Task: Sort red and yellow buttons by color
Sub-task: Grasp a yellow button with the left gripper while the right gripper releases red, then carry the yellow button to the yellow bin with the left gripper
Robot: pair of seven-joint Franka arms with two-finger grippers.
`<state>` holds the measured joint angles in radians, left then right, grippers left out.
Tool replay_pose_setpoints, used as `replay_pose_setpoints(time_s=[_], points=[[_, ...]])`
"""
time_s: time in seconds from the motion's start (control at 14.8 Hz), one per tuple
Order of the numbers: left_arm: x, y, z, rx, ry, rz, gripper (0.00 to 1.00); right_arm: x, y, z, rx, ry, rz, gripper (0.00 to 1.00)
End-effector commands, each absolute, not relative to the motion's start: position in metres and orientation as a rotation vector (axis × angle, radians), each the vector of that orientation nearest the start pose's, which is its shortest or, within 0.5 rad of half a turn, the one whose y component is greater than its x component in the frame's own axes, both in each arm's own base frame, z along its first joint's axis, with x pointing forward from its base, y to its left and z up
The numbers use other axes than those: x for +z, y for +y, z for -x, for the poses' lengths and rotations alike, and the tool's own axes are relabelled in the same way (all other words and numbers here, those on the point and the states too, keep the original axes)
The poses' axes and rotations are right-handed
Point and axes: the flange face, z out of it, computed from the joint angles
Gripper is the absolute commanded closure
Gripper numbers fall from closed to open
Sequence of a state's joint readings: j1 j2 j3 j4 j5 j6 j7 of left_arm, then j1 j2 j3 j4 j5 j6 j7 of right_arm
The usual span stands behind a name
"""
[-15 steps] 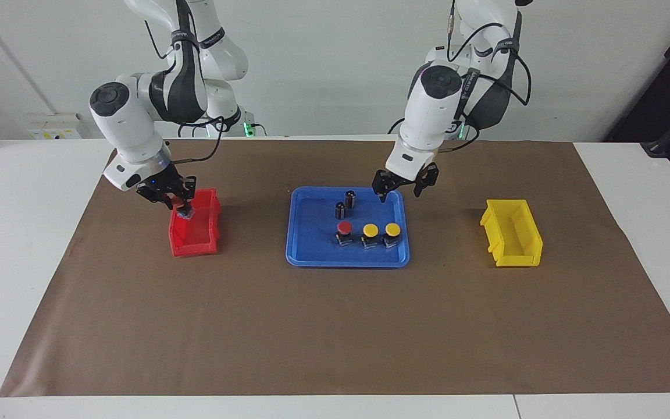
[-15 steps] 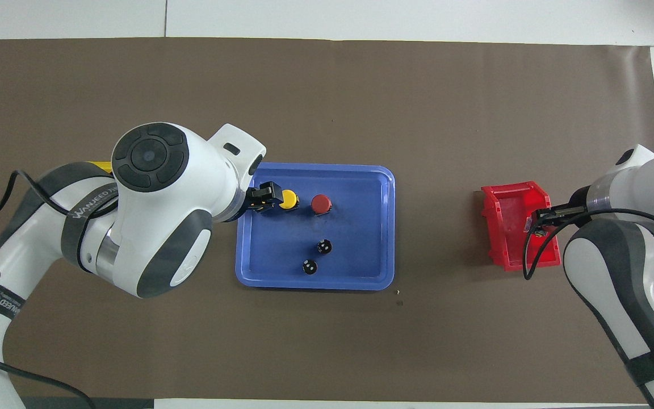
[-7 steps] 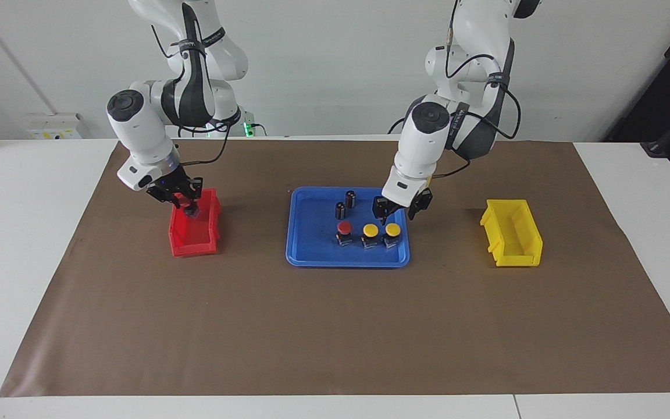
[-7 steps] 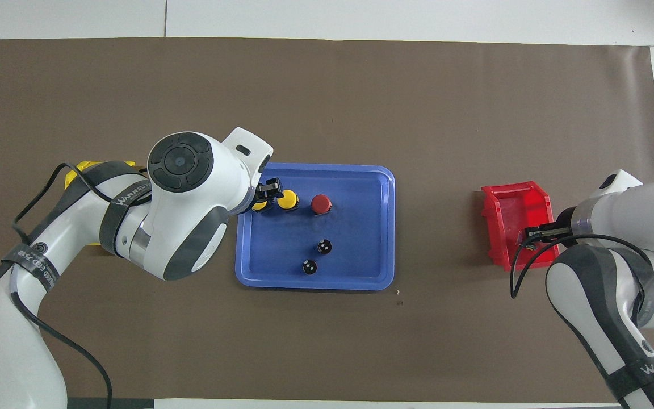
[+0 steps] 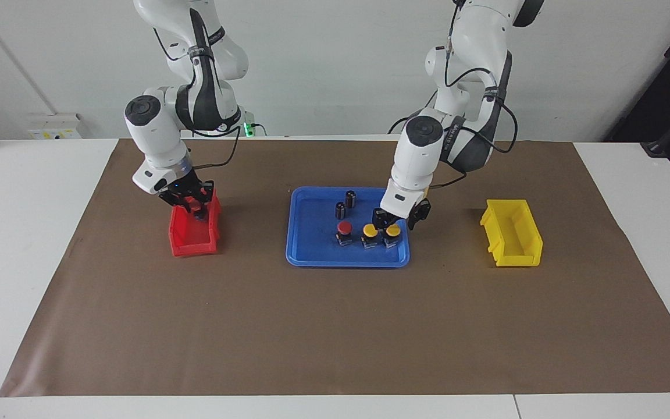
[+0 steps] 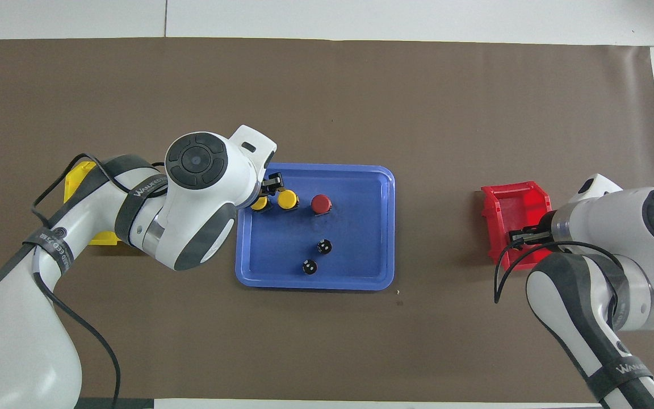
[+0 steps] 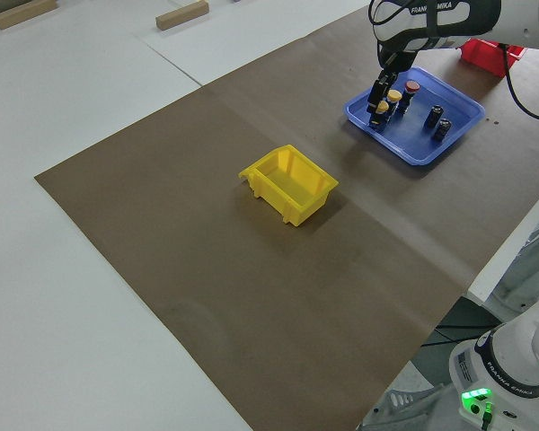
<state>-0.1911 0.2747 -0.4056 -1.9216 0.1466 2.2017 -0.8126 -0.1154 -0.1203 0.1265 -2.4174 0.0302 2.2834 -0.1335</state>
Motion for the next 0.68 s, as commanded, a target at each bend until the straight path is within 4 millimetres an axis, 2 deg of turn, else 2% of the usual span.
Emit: replay_pose_setpoints(time_s=[0.0, 0.2, 0.27, 0.34, 0.41, 0.47, 0.61], points=[[0.361, -0.335, -0.518, -0.072, -0.236, 3.124, 0.19, 0.354, 0.003, -0.469, 0.001, -0.174, 3.115, 0.77], [0.359, -0.339, -0.512, -0.047, -0.225, 3.111, 0.19, 0.35, 0.0, -0.465, 0.008, -0.199, 3.114, 0.77], [0.359, -0.339, -0.511, -0.039, -0.225, 3.105, 0.19, 0.351, -0.001, -0.465, 0.008, -0.197, 3.114, 0.73], [0.36, -0.341, -0.509, -0.039, -0.219, 3.103, 0.19, 0.351, 0.0, -0.465, 0.008, -0.197, 3.114, 0.61], [0.359, -0.343, -0.508, -0.033, -0.223, 3.101, 0.23, 0.351, -0.001, -0.465, 0.01, -0.197, 3.114, 0.51], [0.36, -0.343, -0.508, -0.032, -0.223, 3.099, 0.35, 0.351, -0.001, -0.465, 0.008, -0.199, 3.114, 0.5], [0.36, -0.343, -0.508, -0.035, -0.237, 3.101, 0.94, 0.353, -0.002, -0.468, 0.015, -0.199, 3.113, 0.45]])
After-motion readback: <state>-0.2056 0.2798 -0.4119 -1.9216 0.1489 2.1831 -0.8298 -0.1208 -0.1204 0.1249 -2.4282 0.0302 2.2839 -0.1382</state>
